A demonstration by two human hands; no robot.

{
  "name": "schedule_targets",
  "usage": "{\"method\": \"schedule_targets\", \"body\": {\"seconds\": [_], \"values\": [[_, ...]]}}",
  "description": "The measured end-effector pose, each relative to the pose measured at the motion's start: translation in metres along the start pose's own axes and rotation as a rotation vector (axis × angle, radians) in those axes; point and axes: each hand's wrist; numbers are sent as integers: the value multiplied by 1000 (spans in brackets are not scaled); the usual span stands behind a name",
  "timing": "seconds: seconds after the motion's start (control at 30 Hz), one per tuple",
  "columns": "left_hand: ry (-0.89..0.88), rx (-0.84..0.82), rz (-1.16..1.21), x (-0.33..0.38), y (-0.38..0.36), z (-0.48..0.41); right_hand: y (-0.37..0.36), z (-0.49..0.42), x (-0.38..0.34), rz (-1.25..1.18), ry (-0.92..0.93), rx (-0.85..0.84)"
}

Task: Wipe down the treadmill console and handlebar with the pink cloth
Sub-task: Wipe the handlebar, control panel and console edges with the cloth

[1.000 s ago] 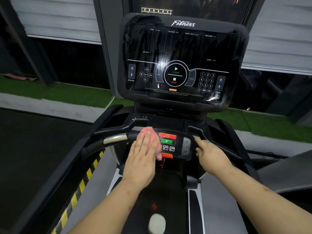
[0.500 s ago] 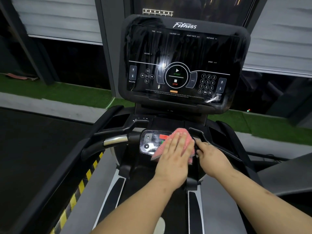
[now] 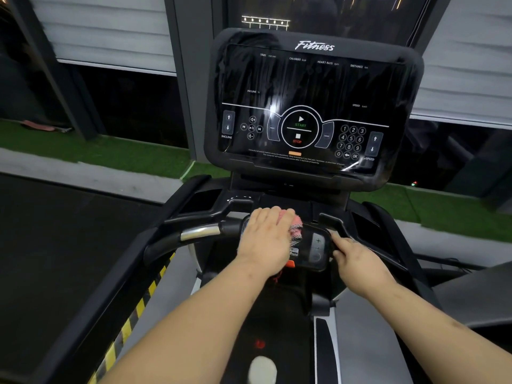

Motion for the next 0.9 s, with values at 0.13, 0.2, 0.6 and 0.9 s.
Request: {"method": "schedule_targets", "body": {"seconds": [0.13, 0.2, 0.6, 0.9], "values": [[125, 18, 97, -39, 0, 13, 6, 3, -10, 5, -49, -19], [179, 14, 147, -54, -1, 19, 8, 4, -12, -10, -78, -22], [73, 10, 31, -109, -7, 39, 29, -17, -52, -168, -211, 125], [137, -82, -30, -160, -11, 56, -21, -30, -171, 94, 250, 48]]}}
Point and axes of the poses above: each hand's wrist, its own z-axis away from the middle knuckle, its own y-axis out of the back of the hand, x = y × z, and after that the axes turned 8 degrees about -z, right-handed
